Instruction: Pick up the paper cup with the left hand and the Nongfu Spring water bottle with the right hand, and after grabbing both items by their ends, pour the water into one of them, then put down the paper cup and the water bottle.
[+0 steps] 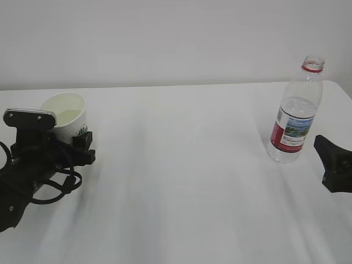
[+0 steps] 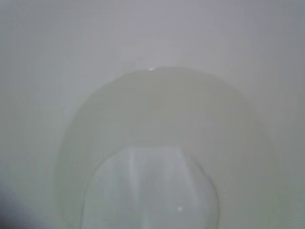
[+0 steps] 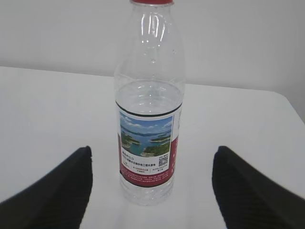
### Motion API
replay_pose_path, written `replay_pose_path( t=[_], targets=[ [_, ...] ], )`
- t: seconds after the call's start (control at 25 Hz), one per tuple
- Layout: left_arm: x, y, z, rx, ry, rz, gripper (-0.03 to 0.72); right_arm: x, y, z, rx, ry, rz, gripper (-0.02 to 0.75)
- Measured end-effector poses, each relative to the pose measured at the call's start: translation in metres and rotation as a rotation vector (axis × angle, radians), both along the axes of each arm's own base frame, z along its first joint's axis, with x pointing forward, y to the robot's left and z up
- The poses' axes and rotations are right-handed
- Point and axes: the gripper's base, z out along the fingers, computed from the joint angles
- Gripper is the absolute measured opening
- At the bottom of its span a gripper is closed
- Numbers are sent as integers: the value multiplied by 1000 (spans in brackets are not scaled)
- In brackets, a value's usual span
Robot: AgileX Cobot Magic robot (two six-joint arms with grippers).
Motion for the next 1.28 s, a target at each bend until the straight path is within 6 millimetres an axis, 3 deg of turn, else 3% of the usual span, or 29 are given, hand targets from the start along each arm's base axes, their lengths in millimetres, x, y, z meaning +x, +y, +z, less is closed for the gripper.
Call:
replay_pose_path(
  t=[1.28],
  targets=[
    [0, 2, -5, 3, 12, 28, 517, 0, 0, 0, 0, 0, 0, 594]
  ],
)
